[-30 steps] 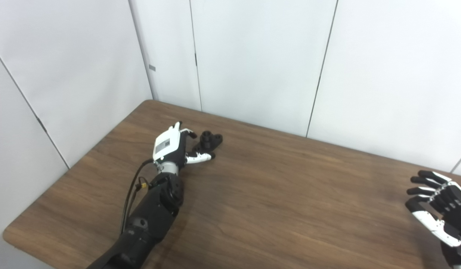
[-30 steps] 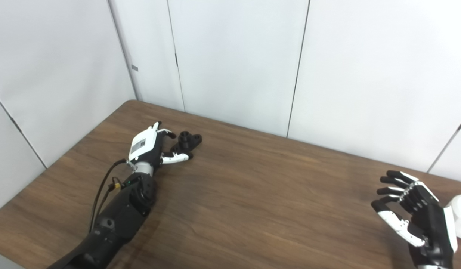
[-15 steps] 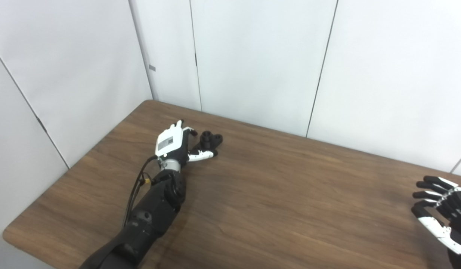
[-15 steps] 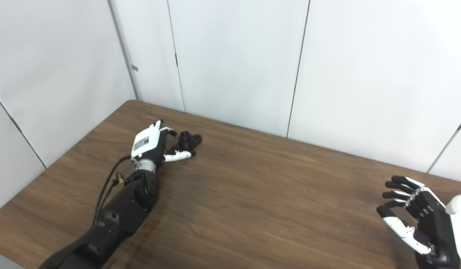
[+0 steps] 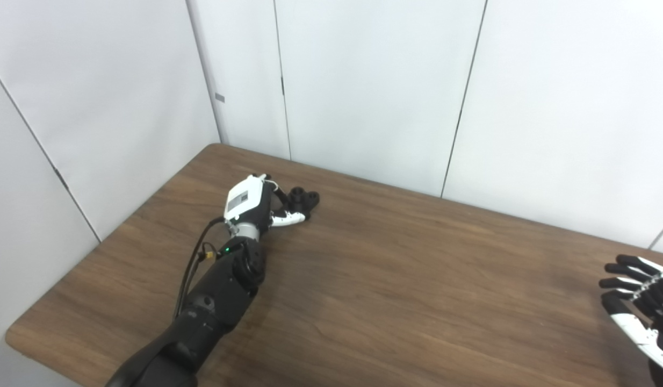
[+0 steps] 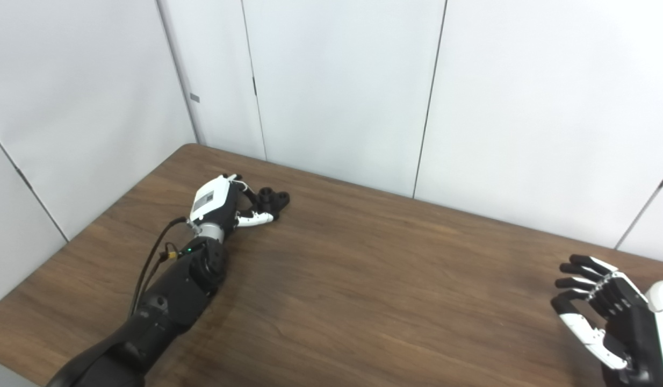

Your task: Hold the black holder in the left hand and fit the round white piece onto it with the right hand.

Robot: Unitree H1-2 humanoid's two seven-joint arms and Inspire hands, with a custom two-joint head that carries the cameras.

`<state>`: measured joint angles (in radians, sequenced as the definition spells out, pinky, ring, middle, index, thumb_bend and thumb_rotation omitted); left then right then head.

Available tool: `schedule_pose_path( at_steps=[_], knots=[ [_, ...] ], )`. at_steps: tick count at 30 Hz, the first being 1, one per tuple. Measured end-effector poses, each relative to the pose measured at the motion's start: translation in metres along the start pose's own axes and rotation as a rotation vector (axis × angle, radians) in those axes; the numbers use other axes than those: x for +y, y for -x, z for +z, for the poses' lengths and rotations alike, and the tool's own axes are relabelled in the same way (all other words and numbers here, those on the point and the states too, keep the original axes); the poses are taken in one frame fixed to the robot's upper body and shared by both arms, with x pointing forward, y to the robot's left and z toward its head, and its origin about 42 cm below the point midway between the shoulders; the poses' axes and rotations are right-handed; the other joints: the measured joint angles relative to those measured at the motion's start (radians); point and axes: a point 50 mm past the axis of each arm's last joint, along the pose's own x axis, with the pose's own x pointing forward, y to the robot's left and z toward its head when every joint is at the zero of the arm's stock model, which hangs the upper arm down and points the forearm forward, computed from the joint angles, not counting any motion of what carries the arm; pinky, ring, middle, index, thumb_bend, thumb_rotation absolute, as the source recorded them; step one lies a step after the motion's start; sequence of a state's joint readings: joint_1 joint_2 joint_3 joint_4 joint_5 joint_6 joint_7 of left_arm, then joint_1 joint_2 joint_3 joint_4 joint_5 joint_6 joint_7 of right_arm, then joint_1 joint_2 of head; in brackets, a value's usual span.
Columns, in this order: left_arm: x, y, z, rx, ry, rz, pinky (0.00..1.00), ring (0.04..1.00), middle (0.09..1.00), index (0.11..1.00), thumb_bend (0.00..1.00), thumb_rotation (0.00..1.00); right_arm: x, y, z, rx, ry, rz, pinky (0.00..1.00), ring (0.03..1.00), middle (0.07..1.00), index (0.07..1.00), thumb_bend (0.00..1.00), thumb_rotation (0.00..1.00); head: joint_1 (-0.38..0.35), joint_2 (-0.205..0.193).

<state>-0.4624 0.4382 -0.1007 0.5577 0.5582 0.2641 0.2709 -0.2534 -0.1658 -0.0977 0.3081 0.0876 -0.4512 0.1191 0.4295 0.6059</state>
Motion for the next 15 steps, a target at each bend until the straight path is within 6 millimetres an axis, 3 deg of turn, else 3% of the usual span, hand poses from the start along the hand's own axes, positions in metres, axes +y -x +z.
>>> schedule_pose_path(
  at_steps=[15],
  knots=[
    [-0.004, 0.016, 0.001, -0.057, 0.084, -0.052, 1.0, 1.0, 0.945, 0.484, 0.52, 0.06, -0.004, 0.002, 0.0, 0.013, -0.009, -0.002, 0.48, 0.582, 0.665, 0.685, 0.56, 0.38, -0.006, 0.008]
  ],
)
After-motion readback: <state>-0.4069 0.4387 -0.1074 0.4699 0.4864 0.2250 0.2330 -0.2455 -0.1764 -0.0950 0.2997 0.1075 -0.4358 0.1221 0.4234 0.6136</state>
